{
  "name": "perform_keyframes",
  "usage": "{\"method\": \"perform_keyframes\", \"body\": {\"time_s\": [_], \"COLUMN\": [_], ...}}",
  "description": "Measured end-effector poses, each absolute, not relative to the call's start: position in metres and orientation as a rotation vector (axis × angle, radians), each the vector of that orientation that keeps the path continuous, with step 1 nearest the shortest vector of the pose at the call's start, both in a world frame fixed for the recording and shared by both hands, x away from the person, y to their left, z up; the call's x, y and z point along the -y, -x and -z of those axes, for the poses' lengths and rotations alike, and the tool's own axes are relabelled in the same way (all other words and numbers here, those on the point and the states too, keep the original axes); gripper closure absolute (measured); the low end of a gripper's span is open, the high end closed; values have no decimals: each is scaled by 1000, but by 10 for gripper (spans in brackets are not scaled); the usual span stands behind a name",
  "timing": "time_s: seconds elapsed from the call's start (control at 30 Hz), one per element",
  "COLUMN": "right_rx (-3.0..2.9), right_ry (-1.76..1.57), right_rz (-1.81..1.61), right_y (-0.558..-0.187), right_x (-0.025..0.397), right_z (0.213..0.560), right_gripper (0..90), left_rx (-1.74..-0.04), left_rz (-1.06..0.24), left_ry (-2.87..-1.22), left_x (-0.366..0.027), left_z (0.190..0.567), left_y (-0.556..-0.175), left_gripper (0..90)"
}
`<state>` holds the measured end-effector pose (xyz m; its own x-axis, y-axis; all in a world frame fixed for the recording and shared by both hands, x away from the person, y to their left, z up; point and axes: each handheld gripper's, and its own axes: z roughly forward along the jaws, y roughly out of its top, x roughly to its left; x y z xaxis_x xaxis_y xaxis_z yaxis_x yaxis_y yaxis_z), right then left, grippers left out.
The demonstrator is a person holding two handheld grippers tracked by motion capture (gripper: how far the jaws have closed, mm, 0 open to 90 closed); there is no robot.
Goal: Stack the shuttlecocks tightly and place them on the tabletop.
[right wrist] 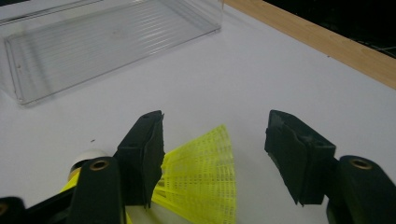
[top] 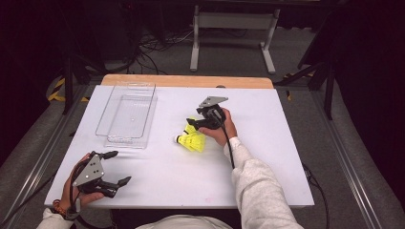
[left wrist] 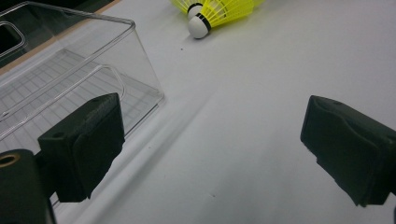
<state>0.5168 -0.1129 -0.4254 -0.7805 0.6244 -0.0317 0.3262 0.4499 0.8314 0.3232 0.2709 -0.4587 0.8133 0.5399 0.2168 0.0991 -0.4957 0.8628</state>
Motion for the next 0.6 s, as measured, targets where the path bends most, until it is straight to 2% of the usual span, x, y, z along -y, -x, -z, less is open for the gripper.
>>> {"method": "perform_keyframes", "body": {"time_s": [0.17, 0.3, 0.33, 0.6], "right_rx": [-2401, -2424, -2435, -2456], "right_ry": [-850, -853, -846, -815], "right_rz": [-1240, -1238, -1240, -1278], "right_y": [-523, -524, -524, -522], "right_x": [114, 113, 112, 111], "right_z": [433, 436, 436, 433], "right_gripper": [381, 428, 480, 708], "left_rx": [-467, -471, -470, -469], "left_rz": [-584, -583, -583, -583], "left_ry": [-2048, -2049, -2050, -2051], "left_x": [-271, -271, -270, -270], "left_z": [459, 459, 459, 459], "left_y": [-323, -323, -323, -323], "left_gripper": [72, 72, 72, 72]}}
